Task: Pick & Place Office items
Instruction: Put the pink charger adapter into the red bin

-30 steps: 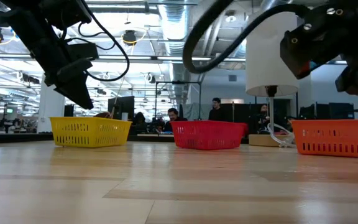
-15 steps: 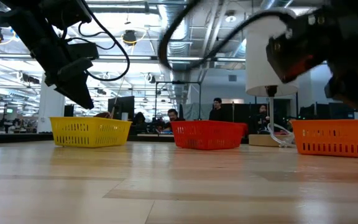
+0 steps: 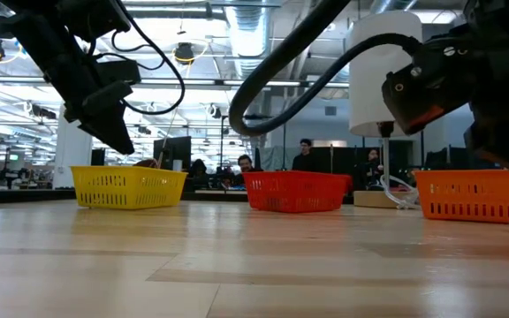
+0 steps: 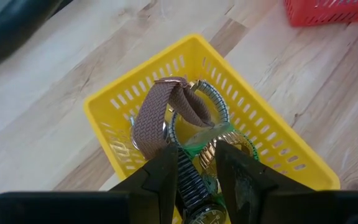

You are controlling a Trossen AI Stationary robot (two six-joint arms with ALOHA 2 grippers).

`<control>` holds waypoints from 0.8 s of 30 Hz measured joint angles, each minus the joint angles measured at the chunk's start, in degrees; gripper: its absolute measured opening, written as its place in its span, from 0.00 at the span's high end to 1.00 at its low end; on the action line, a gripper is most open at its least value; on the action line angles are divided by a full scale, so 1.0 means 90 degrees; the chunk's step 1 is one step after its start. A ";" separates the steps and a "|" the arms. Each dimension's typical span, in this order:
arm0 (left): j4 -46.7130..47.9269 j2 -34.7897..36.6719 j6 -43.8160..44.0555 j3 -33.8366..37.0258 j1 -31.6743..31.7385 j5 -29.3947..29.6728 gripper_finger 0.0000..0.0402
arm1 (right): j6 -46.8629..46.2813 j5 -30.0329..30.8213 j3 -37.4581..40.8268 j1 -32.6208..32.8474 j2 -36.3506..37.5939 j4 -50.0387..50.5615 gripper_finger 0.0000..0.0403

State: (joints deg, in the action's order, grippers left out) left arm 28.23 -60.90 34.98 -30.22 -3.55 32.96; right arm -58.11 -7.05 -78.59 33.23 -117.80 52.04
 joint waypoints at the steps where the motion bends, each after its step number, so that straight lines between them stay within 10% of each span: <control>1: -0.0005 0.0001 0.0000 0.0000 0.0000 0.0001 0.74 | 0.0000 0.0037 0.0000 0.0001 0.0000 -0.0001 0.46; 24: -0.0068 0.0000 -0.0002 0.0000 0.0000 0.0001 0.74 | 0.0031 0.0097 -0.0056 -0.0002 -0.0025 0.0046 0.65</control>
State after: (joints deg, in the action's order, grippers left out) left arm 27.62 -60.90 34.96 -30.22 -3.55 32.97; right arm -57.82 -6.17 -79.09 33.21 -118.03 52.45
